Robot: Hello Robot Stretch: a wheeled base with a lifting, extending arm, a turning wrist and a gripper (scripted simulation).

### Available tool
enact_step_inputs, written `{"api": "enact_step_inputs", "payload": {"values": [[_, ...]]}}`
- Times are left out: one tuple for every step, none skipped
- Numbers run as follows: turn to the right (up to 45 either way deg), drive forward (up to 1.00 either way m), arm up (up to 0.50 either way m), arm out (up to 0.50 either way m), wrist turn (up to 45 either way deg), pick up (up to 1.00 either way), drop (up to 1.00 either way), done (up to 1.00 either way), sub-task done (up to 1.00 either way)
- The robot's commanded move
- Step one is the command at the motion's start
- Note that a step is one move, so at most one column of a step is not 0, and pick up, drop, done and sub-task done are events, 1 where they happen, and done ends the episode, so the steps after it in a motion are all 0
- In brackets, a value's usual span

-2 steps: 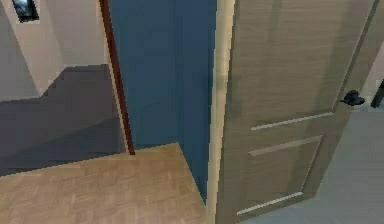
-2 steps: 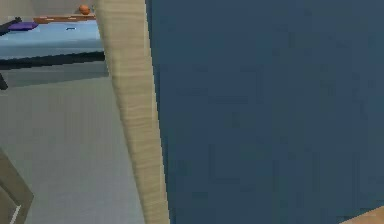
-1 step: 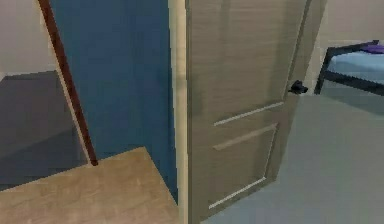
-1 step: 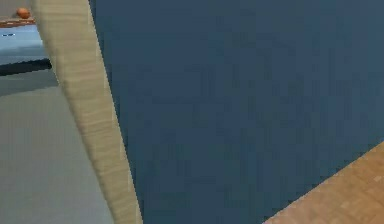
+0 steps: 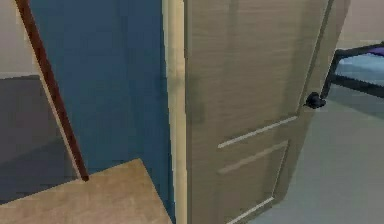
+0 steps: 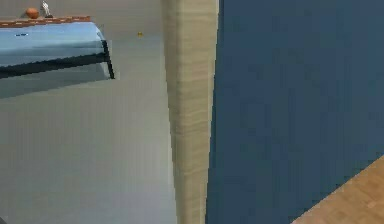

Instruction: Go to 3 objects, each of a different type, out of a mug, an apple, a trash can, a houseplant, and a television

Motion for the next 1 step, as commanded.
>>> {"api": "enact_step_inputs", "payload": {"values": [[45.0,0.00,0.00,0.00,0.0,0.00,0.00,0.00,0.00]]}}
